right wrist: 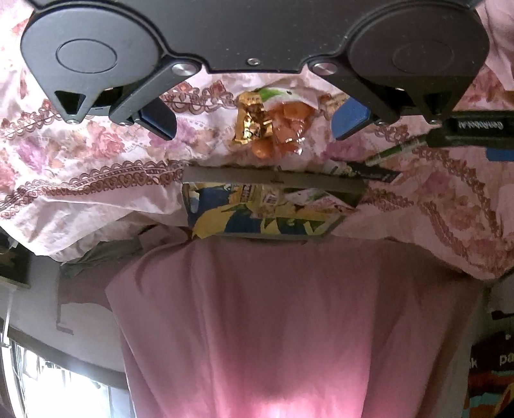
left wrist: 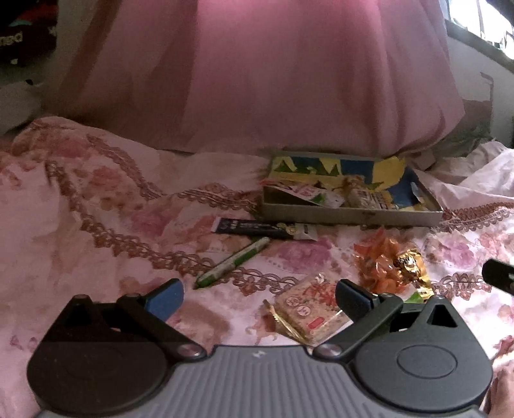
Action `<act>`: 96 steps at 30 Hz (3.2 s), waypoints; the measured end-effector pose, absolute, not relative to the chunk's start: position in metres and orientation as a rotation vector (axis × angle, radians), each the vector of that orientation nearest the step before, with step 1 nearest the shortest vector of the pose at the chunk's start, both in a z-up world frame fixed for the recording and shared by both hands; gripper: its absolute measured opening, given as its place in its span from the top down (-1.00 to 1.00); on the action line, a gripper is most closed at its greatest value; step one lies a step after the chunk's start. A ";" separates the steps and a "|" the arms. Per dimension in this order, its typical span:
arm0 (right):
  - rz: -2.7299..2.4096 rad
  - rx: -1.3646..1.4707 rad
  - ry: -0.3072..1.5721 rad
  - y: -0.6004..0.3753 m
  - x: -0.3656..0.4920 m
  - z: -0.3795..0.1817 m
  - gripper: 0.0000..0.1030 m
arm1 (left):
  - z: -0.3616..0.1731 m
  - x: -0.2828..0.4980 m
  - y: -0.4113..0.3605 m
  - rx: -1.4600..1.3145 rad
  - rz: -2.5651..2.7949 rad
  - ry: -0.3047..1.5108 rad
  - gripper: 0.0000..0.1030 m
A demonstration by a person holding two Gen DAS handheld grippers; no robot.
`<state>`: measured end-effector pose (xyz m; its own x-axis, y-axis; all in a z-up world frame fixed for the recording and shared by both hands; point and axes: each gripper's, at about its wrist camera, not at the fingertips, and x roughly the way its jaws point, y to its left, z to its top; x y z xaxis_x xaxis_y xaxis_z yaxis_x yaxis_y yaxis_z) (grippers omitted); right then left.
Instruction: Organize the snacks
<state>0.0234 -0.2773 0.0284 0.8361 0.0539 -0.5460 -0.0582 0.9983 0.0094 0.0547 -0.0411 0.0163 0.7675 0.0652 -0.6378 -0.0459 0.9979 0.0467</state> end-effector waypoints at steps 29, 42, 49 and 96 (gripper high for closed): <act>0.125 -0.071 0.766 -0.252 0.036 0.006 -0.99 | 0.003 0.047 -0.030 -0.021 0.160 0.839 -0.99; 0.168 -0.068 0.775 -0.256 0.063 0.011 -0.99 | -0.006 0.069 -0.029 -0.048 0.085 0.920 -0.99; 0.196 -0.173 0.753 -0.266 0.080 0.013 -0.99 | -0.013 0.087 -0.025 -0.115 -0.007 0.999 -0.99; 0.473 0.105 0.983 -0.261 0.218 -0.073 -0.46 | -0.082 0.179 -0.081 0.355 -0.511 1.085 -0.89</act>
